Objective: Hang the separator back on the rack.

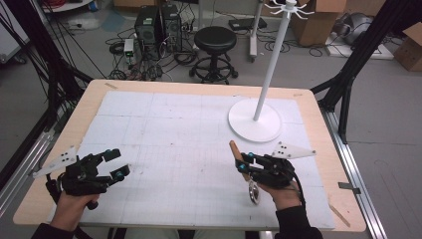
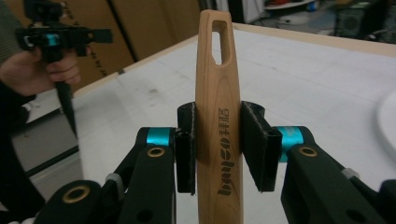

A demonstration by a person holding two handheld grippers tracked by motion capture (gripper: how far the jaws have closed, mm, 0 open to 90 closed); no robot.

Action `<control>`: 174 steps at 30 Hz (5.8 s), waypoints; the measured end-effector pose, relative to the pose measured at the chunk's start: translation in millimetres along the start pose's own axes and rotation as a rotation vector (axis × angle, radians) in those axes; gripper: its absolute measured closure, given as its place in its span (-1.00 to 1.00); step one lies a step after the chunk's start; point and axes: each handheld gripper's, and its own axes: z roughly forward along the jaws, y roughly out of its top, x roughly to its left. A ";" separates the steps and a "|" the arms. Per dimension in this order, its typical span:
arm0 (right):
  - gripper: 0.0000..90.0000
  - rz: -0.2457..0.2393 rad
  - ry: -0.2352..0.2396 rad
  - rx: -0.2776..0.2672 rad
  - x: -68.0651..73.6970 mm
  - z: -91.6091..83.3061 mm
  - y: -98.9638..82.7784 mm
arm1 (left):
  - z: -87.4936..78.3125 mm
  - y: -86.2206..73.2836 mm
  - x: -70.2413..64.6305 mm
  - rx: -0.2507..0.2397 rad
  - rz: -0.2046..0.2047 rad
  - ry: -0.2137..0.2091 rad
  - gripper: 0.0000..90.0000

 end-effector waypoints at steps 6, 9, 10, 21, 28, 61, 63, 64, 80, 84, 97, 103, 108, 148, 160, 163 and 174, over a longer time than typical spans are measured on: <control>0.50 -0.049 0.086 -0.013 20.6 19.1 9.7 | 11.8 11.1 -11.8 -0.027 -0.014 -0.087 -0.50; 0.50 -0.077 0.123 -0.015 31.3 28.8 13.8 | 22.8 15.2 -18.2 -0.029 -0.024 -0.139 -0.48; 0.50 -0.084 0.142 -0.023 35.7 32.6 15.2 | 25.4 16.4 -19.9 -0.029 -0.022 -0.146 -0.48; 0.50 -0.130 0.265 -0.079 64.0 51.9 23.3 | 58.7 39.1 -48.0 -0.033 -0.003 -0.311 -0.48; 0.50 -0.133 0.307 -0.111 70.3 52.4 24.5 | 79.4 50.4 -62.1 0.001 0.010 -0.409 -0.37; 0.50 -0.138 0.398 -0.162 83.3 53.2 29.0 | 114.1 55.5 -84.8 0.034 0.038 -0.544 0.54; 0.50 -0.138 0.397 -0.163 82.9 53.3 29.0 | 113.6 55.8 -85.7 0.034 0.044 -0.539 0.55; 0.50 -0.136 0.399 -0.163 82.9 53.2 29.0 | 113.5 56.0 -86.1 0.032 0.044 -0.538 0.56; 0.24 -0.069 0.443 -0.144 80.2 52.0 28.3 | 116.4 71.5 -104.9 0.085 0.107 -0.481 0.57; 0.03 -0.063 0.431 -0.137 82.5 51.4 26.2 | 114.4 77.2 -107.2 0.083 0.121 -0.456 0.57; -0.53 -0.172 0.153 -0.112 94.5 52.6 15.4 | 112.0 87.2 -116.2 0.031 0.157 -0.230 0.57; -0.62 -0.184 0.094 -0.096 102.1 63.8 12.3 | 115.1 86.2 -123.4 -0.005 0.165 -0.165 0.57; -0.47 -0.192 0.030 -0.105 104.8 68.9 11.8 | 119.2 85.1 -126.5 -0.017 0.150 -0.140 0.57; 0.62 -0.149 0.183 -0.098 101.5 49.7 18.2 | 107.1 86.8 -111.9 -0.089 0.091 -0.347 -0.24; 0.62 -0.152 0.431 -0.117 96.3 51.7 18.8 | 108.6 75.3 -106.3 -0.023 0.047 -0.500 -0.23; 0.62 -0.141 0.478 -0.111 96.2 54.0 18.0 | 111.0 72.6 -109.5 -0.015 0.044 -0.544 -0.20; 0.62 -0.117 0.620 -0.094 95.3 60.9 16.3 | 115.5 70.1 -112.3 0.042 0.035 -0.665 0.36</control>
